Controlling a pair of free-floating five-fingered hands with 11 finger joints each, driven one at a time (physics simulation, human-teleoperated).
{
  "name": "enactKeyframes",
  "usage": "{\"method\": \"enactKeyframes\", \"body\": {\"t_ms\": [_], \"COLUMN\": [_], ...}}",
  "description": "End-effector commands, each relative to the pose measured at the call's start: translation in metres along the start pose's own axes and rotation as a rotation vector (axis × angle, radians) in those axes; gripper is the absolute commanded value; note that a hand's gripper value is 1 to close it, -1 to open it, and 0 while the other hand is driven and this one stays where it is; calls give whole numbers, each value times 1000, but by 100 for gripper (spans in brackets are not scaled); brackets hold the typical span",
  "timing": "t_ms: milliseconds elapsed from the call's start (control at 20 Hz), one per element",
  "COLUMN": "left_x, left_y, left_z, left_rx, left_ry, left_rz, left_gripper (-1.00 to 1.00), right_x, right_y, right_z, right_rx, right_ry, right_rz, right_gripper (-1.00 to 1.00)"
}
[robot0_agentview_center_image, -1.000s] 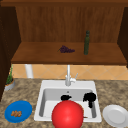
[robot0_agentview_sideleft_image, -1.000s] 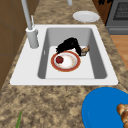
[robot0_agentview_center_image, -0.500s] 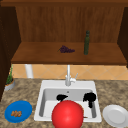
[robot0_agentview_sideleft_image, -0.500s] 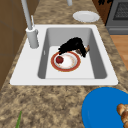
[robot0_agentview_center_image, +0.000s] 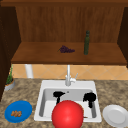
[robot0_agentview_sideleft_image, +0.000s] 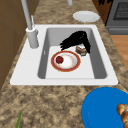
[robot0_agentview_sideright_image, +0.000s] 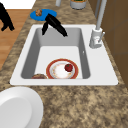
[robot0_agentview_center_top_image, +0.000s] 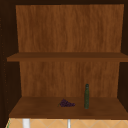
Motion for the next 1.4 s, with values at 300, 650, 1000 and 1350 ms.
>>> {"method": "enactKeyframes", "body": {"t_ms": [300,650,1000,1350], "left_x": [58,101,149,202], "left_y": [-6,11,25,37], "left_z": [9,16,18,1], "left_rx": [-33,-63,-78,-77], "left_ry": [-6,22,24,12], "left_rz": [-117,-77,-69,-123], "left_gripper": [-100,-100,-100,-100], "right_x": [0,0,0,0], "right_y": [0,0,0,0], "right_z": [0,0,0,0], "right_rx": [0,0,0,0], "right_ry": [0,0,0,0], "right_rz": [0,0,0,0], "right_gripper": [0,0,0,0]}}
